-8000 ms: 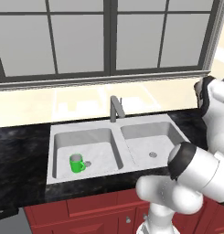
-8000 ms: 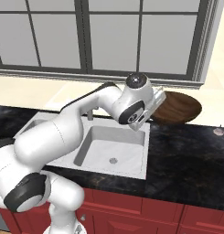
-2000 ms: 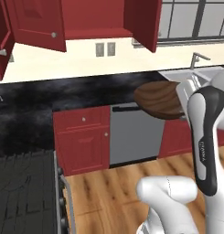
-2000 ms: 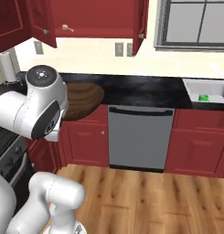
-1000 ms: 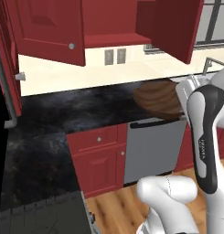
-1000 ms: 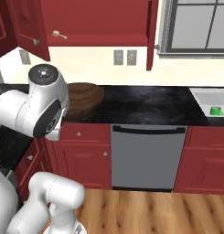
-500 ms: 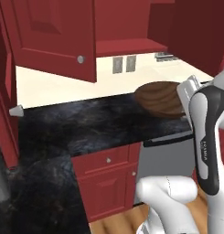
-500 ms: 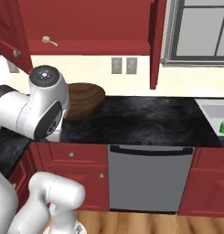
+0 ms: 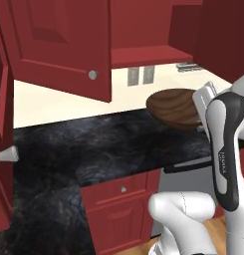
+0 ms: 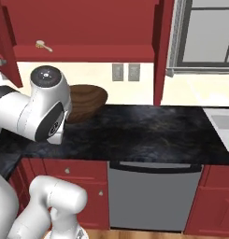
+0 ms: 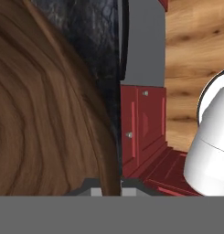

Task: Pick the mug and place it in the sink. Pick the bowl and place it in the open cabinet and then close the cabinet.

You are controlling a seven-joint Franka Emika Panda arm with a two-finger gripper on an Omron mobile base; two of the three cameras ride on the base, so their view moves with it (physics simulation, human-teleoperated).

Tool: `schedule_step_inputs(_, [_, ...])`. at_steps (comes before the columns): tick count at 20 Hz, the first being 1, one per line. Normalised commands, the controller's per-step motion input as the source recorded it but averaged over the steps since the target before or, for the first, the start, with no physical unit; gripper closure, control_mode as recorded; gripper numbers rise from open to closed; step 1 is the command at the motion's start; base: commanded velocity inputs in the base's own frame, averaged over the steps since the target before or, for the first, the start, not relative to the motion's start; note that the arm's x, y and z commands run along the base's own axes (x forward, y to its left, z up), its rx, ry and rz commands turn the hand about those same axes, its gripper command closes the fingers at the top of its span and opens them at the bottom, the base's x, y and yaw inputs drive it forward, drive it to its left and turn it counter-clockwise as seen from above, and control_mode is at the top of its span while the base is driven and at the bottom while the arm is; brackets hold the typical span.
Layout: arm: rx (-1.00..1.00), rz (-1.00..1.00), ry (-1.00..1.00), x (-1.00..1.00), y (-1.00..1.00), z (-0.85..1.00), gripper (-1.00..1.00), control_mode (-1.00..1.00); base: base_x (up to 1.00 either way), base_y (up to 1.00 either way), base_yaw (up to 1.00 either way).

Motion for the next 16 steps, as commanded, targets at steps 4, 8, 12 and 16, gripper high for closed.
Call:
schedule_step_inputs(4, [0.00,0.00,0.00,0.00,0.00,0.00,1.00,1.00,0.31,0.17,0.00])
schedule_step_inputs(8, [0.00,0.00,0.00,0.00,0.00,0.00,1.00,1.00,0.23,0.01,0.00])
schedule_step_inputs(12, [0.00,0.00,0.00,0.00,0.00,0.00,1.00,1.00,0.40,0.00,0.00])
schedule_step_inputs(16, [0.00,0.00,0.00,0.00,0.00,0.00,1.00,1.00,0.67,-0.12,0.00])
